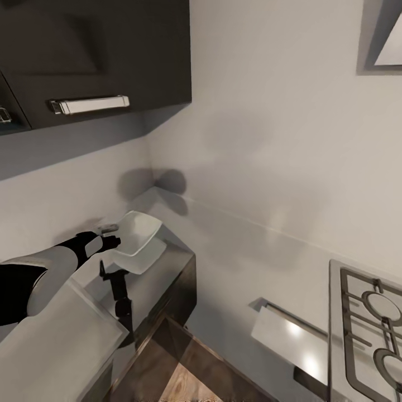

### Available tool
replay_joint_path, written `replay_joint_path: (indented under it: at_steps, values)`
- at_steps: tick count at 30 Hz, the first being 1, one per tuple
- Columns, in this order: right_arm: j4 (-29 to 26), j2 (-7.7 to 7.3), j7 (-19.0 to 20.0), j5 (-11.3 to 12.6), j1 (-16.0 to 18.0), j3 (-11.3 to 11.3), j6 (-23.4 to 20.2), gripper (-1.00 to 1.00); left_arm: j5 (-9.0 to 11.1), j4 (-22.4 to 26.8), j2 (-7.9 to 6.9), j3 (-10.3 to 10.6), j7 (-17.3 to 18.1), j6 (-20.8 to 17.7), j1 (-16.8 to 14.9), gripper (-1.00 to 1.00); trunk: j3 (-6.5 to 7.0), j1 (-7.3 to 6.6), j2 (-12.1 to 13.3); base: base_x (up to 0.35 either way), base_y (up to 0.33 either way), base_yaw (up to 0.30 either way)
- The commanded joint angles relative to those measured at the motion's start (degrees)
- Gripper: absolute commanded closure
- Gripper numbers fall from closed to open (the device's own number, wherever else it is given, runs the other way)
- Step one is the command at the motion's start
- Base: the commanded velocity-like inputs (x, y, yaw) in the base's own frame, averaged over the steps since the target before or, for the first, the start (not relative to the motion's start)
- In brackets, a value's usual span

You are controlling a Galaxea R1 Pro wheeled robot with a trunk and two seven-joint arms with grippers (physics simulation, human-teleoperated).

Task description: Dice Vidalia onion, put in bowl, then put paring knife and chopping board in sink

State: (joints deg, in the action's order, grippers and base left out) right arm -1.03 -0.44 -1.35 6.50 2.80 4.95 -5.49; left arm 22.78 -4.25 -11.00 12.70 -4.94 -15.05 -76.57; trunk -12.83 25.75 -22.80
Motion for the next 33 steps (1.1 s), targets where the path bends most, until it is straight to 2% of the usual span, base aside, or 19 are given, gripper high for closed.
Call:
replay_joint_path:
  at_steps: [1, 4, 5, 10, 14, 29, 33]
  values:
    - [-0.11, 0.0, -0.12, 0.6, 0.01, 0.5, -0.31, -1.0, 0.6, -0.06, 0.02, 0.49, -0.07, -0.16, -0.08, -1.0, -0.2, 0.03, -0.12, 0.0, 0.0, 0.0]
    - [-0.11, 0.0, -0.08, 0.59, 0.01, 0.5, -0.34, -1.0, 0.6, -0.06, 0.03, 0.49, -0.07, -0.16, -0.08, -1.0, -0.48, 0.03, -0.12, 0.0, 0.0, 0.0]
    - [-0.11, 0.0, -0.07, 0.59, 0.01, 0.49, -0.37, -1.0, 0.6, -0.06, 0.07, 0.49, -0.07, -0.16, -0.08, 1.0, -0.56, 0.03, -0.12, 0.0, 0.0, 0.0]
    - [-0.11, 0.0, -0.05, 0.61, 0.01, 0.49, -0.4, -1.0, 0.6, -0.06, -0.66, 0.49, -0.18, 2.24, -0.08, 1.0, -0.7, 0.03, -0.12, 0.0, 0.0, 0.0]
    - [-0.11, 0.0, -0.05, 0.62, 0.01, 0.49, -0.4, -1.0, 0.6, -0.05, -0.83, 0.49, -0.24, 2.73, -0.08, 1.0, -0.71, 0.03, -0.12, 0.0, 0.0, 0.0]
    - [-0.11, 0.0, -0.05, 0.62, 0.01, 0.5, -0.26, -1.0, 0.77, 0.58, -1.61, 0.29, -0.43, 2.51, -0.08, 1.0, -0.71, 0.03, -0.12, 0.0, 0.0, 0.0]
    - [-0.14, 0.0, -0.05, 0.62, 0.01, 0.5, -0.23, -1.0, 0.79, 1.59, -1.7, 0.15, -0.43, 1.19, -0.08, 1.0, -0.71, 0.03, -0.12, 0.0, 0.0, 0.0]
